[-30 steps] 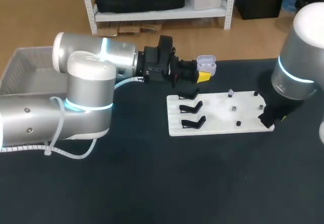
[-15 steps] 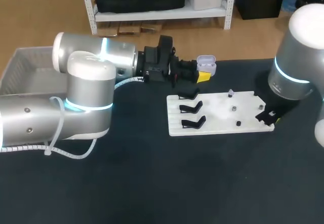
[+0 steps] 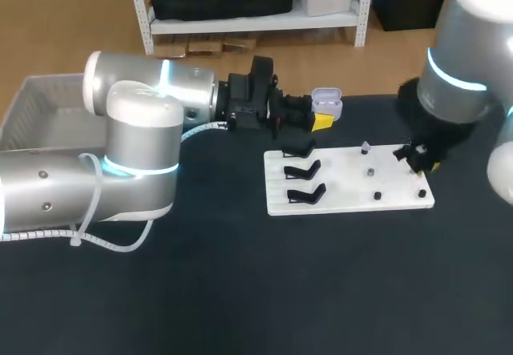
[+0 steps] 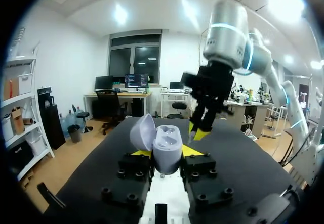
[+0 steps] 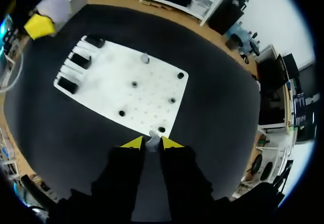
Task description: Pick up each earbud case from the left stands, insert the matching earbuds, close the lid, and place the case in the box.
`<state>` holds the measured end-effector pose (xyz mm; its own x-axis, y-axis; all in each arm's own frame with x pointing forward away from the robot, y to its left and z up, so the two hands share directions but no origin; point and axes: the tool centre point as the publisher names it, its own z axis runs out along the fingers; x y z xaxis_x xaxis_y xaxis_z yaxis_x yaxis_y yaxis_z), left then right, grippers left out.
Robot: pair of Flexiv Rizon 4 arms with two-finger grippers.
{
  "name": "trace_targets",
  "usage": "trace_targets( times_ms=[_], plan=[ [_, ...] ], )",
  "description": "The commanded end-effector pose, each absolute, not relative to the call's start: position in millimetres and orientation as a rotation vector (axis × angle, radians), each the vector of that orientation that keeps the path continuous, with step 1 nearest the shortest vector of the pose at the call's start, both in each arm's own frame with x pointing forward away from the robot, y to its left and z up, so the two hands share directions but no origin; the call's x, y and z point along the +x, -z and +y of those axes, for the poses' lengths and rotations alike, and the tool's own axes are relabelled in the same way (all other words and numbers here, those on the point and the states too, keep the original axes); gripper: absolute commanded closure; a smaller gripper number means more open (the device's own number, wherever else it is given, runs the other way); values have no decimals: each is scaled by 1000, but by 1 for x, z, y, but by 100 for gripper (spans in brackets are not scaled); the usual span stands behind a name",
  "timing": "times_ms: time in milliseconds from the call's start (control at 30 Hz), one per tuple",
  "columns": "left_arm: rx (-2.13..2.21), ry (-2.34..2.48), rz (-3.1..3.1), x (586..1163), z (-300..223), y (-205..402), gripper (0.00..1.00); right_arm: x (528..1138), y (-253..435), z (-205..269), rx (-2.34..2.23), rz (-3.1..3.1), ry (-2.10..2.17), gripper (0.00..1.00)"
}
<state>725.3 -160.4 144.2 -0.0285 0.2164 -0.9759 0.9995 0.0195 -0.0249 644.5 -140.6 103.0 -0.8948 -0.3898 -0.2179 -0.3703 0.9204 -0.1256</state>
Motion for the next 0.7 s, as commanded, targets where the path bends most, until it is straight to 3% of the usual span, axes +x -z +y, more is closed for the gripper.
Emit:
trace_targets(
  times_ms=[33,333,700],
  plan=[
    [1339,1106,1389,726,-160,-143,100,637,-155,-122,-491,2903,101,100],
    [1339,1106,1389,726,-160,-143,100,639,-198,-84,-550,2873,66,100],
    [1339,1106,1389,726,-160,-143,100,639,-198,-84,-550,2873,66,100]
  ],
)
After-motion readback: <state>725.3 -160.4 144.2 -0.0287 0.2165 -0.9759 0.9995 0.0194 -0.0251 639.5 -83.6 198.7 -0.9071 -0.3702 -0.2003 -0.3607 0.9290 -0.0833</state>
